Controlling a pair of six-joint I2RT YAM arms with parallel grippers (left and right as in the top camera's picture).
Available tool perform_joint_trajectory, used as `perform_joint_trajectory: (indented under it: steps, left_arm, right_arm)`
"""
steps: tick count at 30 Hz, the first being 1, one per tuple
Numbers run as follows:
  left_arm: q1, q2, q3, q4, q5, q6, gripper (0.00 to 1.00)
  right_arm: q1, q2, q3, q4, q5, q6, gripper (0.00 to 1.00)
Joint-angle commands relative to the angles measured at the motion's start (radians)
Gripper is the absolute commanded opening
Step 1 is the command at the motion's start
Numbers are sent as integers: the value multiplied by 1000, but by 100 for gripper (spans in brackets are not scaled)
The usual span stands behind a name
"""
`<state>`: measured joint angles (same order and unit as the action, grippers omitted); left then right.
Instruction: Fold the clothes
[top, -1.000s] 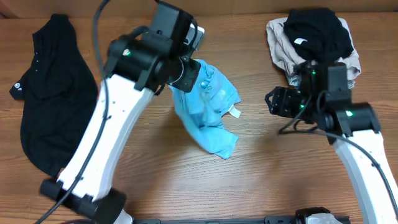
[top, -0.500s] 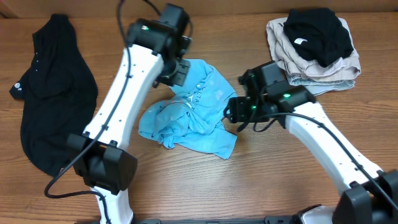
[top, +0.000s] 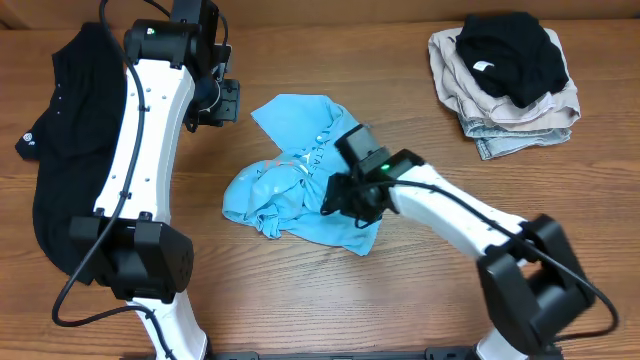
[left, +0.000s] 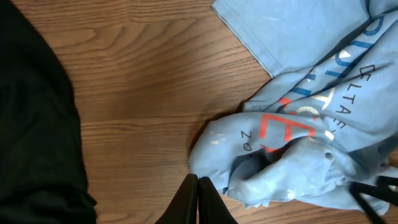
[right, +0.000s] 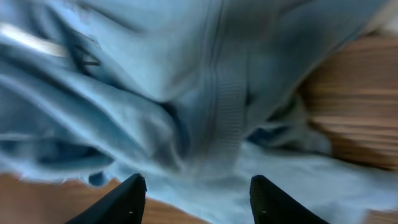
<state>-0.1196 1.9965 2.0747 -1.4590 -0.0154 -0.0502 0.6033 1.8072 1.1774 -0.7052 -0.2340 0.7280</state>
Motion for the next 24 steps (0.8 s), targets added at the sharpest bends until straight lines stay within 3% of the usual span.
perform_joint_trajectory:
  steps: [1,4,9,10,13,14,24]
  left_arm:
    - [2,-11,13,4,20,-9,5]
    - [2,-11,13,5,20,-10,5]
    - [2,-11,13,14,20,-10,5]
    - [2,-11,13,16,21,-10,5]
    - [2,-11,13,22,35,-10,5]
    - [2,-11,13,23,35,-10,5]
    - [2,-11,13,38,40,51,4]
  right_arm:
    - [19,44,20,22,16,99,58]
    - [19,45,20,28,17,110,57]
    - [19,45,20,54,16,109,42]
    - [19,45,20,62,16,108,38]
    - [19,45,20,87,17,55,6]
    - [19,45,20,92,16,42,4]
    - [-178,-124,158,-53,5,-178,4]
